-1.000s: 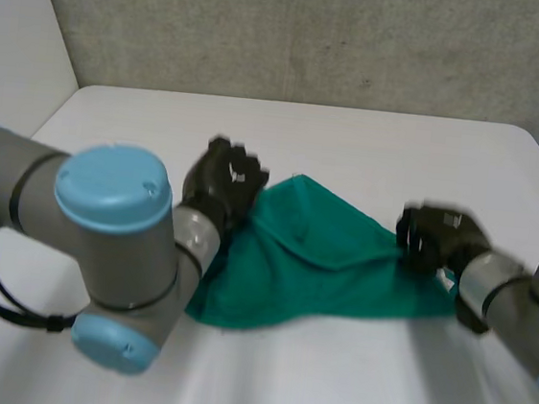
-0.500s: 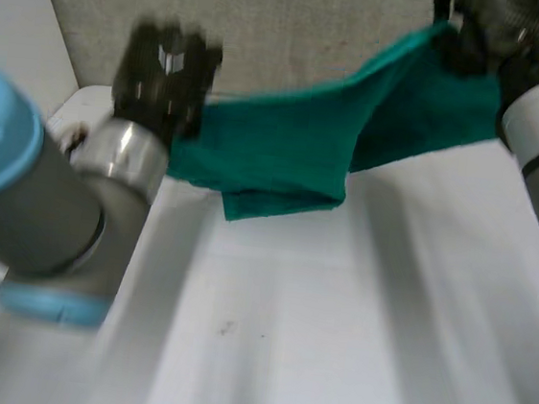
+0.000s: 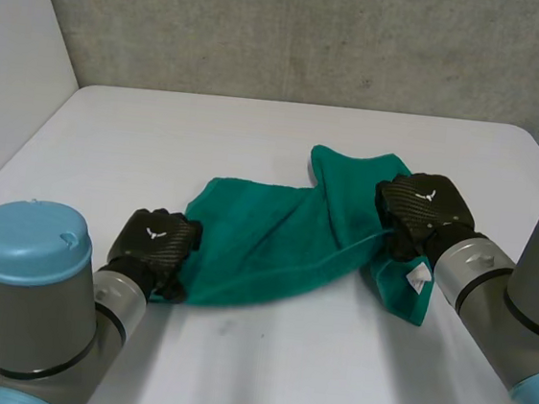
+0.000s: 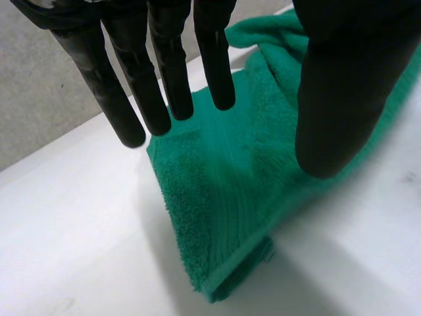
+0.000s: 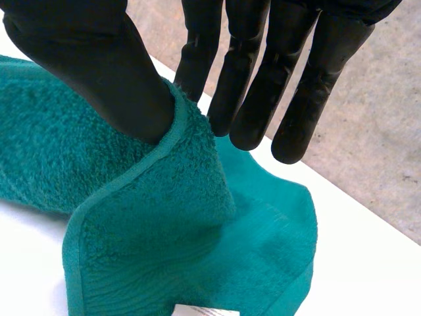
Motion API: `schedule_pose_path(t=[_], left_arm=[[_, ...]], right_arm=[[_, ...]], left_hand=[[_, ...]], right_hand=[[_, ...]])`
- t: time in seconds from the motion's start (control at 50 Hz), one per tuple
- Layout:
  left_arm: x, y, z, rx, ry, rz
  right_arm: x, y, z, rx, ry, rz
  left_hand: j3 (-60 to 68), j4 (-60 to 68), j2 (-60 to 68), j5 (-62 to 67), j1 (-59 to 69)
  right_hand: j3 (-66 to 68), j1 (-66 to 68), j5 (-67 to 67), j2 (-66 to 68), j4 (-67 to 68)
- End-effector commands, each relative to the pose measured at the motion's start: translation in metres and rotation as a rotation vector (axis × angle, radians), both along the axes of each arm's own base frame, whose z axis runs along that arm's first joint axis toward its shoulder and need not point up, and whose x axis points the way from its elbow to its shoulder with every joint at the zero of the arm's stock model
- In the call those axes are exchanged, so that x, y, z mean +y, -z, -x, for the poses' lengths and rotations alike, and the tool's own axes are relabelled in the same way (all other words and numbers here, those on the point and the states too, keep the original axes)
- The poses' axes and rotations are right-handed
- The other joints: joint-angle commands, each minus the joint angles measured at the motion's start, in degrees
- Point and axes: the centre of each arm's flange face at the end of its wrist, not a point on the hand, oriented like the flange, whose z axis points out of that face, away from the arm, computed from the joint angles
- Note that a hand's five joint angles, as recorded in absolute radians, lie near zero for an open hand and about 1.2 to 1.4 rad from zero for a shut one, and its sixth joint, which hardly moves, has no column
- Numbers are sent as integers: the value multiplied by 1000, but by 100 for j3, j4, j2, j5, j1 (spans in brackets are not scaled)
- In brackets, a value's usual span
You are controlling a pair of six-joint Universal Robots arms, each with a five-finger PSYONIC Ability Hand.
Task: Fold the towel.
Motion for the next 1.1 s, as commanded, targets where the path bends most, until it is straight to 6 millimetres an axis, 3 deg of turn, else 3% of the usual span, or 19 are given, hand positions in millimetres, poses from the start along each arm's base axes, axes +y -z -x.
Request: schedule_pose_path(t=[0.02, 0.36, 0.66, 0.84, 1.1], left_arm=[[-2, 0, -3, 87, -28, -56], [3, 16, -11, 26, -49, -147], [-30, 38, -17, 6, -116, -178], [-63, 43, -23, 36, -172, -151], [-74, 36, -10, 102, -85, -106]], right_arm=[[-3, 6, -1, -23, 9, -23], [-7, 3, 1, -112, 44, -65], [-8, 5, 0, -113, 45, -71], [-8, 7, 0, -109, 44, -76], [-9, 7, 0, -110, 44, -74]], left_hand=[[-935, -893, -858, -897, -685], [-1946, -1904, -1869, -1908, -1696], [-1594, -1551, -1516, -1555, -1343], [-30, 12, 47, 8, 220], [2963, 3006, 3041, 3001, 3214]], right_hand=[[1218, 2357, 1353, 1258, 1196], [1218, 2357, 1353, 1258, 1196], [1218, 2357, 1353, 1258, 1196], [1218, 2357, 1353, 1258, 1196], [1218, 2357, 1353, 1258, 1196]])
